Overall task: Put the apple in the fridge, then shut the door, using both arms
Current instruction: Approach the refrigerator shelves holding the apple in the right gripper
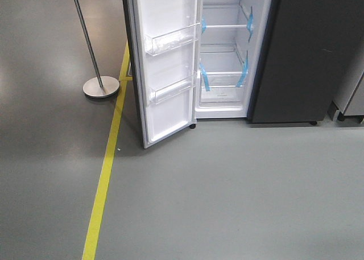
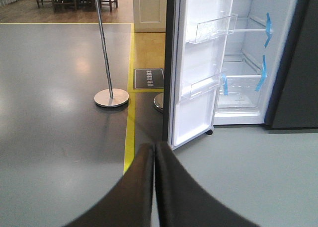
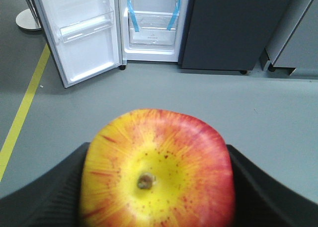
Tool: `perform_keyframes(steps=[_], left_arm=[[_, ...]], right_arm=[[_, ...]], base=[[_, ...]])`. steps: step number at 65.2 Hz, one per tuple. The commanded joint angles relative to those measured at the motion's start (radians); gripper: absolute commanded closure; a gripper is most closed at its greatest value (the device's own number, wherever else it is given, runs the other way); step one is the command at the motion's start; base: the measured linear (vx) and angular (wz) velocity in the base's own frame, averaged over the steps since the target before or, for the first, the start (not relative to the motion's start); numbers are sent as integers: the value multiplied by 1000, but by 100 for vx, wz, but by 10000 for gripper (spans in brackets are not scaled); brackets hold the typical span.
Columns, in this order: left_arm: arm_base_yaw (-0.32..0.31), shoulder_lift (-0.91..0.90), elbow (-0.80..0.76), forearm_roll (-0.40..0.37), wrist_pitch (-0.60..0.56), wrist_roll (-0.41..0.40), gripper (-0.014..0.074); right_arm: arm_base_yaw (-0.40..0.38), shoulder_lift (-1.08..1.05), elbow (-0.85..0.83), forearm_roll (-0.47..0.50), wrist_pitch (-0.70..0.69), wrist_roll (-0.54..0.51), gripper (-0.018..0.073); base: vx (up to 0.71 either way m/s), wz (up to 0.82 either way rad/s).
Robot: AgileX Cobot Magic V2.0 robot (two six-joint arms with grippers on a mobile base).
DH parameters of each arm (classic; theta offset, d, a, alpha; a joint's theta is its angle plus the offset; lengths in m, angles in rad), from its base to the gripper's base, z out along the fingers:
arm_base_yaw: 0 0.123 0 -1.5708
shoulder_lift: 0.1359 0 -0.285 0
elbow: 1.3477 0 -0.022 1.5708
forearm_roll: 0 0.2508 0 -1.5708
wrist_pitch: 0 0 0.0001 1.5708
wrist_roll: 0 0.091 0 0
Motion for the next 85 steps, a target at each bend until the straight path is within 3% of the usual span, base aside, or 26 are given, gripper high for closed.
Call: perform_keyframes(steps=[1, 85], left_arm=[[-1, -14, 20, -6, -74, -4, 602], [-1, -14, 20, -6, -74, -4, 602]], right_arm=[[2, -3, -30, 2, -81, -4, 344], [2, -3, -30, 2, -81, -4, 344]], base=[[7, 0], [7, 0]])
